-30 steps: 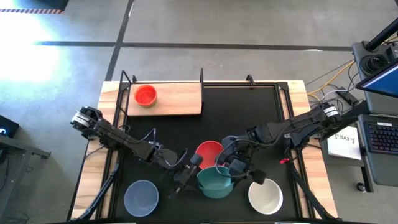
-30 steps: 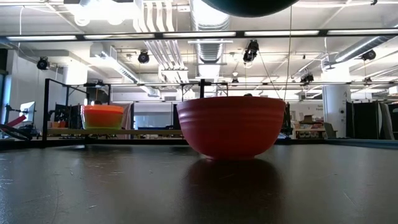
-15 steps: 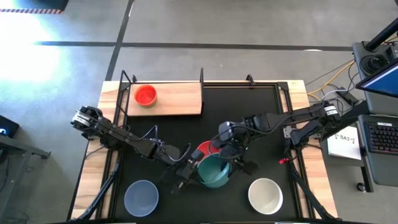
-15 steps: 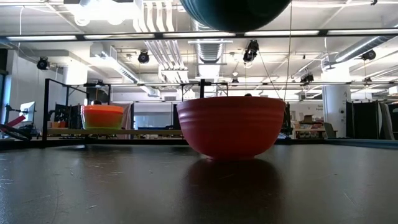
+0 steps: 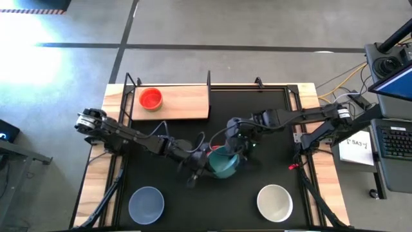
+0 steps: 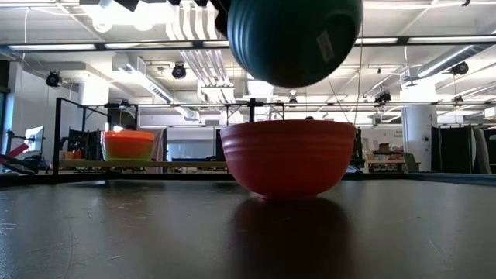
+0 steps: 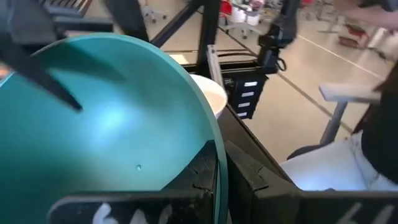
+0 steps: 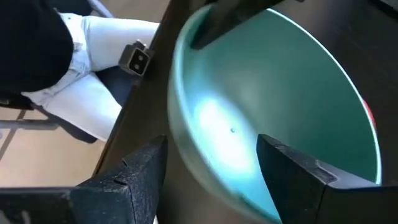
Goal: Place and stack bowls onto a shelf
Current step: Put the large green bowl onto the shelf
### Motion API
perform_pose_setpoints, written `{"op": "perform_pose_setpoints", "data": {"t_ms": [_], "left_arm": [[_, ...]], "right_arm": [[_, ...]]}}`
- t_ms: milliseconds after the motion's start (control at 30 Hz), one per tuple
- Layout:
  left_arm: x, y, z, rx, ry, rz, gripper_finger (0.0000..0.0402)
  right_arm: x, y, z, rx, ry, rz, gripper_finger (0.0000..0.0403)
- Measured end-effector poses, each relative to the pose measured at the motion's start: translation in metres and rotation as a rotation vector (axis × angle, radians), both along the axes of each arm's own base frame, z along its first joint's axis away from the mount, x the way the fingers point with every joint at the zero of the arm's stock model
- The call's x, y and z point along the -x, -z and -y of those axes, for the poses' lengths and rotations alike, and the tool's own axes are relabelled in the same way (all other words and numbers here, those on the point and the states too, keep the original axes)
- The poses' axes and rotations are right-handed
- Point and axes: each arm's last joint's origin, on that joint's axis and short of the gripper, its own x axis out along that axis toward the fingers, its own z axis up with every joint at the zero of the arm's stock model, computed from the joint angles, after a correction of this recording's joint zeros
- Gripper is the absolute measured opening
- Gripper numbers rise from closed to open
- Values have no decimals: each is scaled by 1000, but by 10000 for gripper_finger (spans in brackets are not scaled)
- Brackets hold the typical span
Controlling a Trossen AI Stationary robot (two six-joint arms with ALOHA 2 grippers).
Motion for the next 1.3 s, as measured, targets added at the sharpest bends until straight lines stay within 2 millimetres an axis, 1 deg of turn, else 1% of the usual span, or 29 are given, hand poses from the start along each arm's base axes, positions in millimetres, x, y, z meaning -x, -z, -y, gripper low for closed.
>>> {"op": "perform_pose_setpoints", "data": {"t_ms": [167,300,367,533,700,800,867,1067,1200,1300], "left_arm": [[-2,3,-12,78,-62,-68,0],[-3,4,-16,104,-80,-92,0],[-2,4,-15,102,-76,-91,1],[3,2,-19,61,-74,-132,1],[9,1,-21,51,-87,-186,1],[15,1,-28,11,-173,-241,1],[20,0,-37,-23,-258,-275,1],[38,-15,-58,-100,-409,-310,1],[46,-12,-81,-202,-651,-377,1],[44,-6,-101,-226,-775,-398,1]], "right_arm": [[1,-12,8,3,19,15,235],[4,-22,18,24,22,24,234],[6,-27,23,67,56,7,235],[18,-39,37,233,145,-63,233],[28,-44,48,284,209,-143,231],[32,-42,54,289,238,-197,230],[33,-39,59,287,259,-228,229],[34,-30,68,285,288,-271,229],[34,-24,71,285,296,-295,226],[33,-19,72,283,302,-307,226]]}}
